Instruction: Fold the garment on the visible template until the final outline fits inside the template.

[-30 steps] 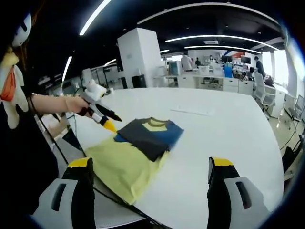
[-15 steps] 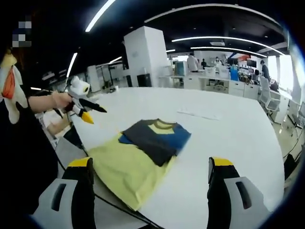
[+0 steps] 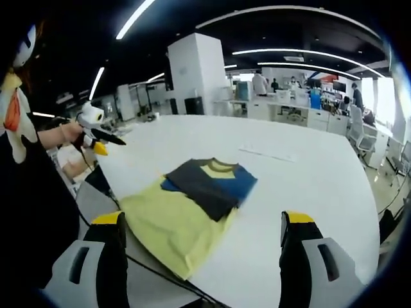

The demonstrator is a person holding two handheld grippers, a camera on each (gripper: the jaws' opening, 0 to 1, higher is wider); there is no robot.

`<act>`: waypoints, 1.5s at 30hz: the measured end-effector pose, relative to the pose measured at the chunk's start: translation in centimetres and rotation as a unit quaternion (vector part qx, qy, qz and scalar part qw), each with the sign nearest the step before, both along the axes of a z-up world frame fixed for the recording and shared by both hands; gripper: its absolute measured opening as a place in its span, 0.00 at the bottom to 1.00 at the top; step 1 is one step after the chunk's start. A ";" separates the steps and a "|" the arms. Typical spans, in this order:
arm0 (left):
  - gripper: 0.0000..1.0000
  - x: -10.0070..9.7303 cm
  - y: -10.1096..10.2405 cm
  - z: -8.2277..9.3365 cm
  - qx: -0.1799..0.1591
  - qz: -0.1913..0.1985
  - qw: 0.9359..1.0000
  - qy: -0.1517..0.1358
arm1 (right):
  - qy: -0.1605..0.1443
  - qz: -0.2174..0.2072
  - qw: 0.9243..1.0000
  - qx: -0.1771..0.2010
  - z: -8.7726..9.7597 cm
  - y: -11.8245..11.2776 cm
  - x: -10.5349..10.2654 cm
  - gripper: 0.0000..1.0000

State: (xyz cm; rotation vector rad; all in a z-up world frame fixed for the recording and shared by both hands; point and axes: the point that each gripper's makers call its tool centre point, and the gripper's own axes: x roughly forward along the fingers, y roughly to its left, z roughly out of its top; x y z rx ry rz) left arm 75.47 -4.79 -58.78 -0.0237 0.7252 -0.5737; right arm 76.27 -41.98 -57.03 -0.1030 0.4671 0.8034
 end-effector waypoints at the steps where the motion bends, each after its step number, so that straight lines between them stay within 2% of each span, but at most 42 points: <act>1: 1.00 -0.4 0.4 0.2 0.000 0.003 1.000 -0.002 | 0.002 0.000 1.000 -0.001 -0.1 0.0 -0.1 1.00; 12: 1.00 -3.1 3.1 -0.1 -0.004 0.020 1.000 0.007 | 0.014 -0.010 1.000 0.002 -0.8 0.1 -1.2 1.00; 16: 1.00 -3.6 3.4 -0.2 -0.009 0.020 1.000 0.006 | 0.015 -0.014 1.000 0.004 -0.9 0.1 -1.4 1.00; 19: 1.00 -3.9 3.6 -0.8 -0.007 0.019 1.000 0.018 | 0.017 -0.017 1.000 0.004 -1.1 0.1 -1.6 1.00; 28: 1.00 -3.8 3.6 -1.1 -0.003 0.018 1.000 0.024 | 0.025 -0.015 1.000 0.001 -2.0 0.3 -1.7 1.00; 33: 1.00 -3.8 3.6 -2.1 -0.008 0.022 0.999 0.030 | 0.034 -0.007 0.999 0.000 -2.8 0.6 -1.7 1.00; 38: 0.99 -4.4 3.5 -3.8 -0.006 0.023 0.999 0.043 | 0.041 -0.001 0.999 0.001 -3.3 1.0 -1.7 1.00; 41: 0.96 -4.8 3.4 -4.9 -0.010 0.025 0.998 0.050 | 0.044 0.005 0.999 0.002 -3.7 1.4 -1.8 0.99; 45: 0.89 -5.4 3.3 -6.7 -0.012 0.028 0.997 0.065 | 0.054 0.015 0.998 0.005 -4.6 1.8 -1.8 0.92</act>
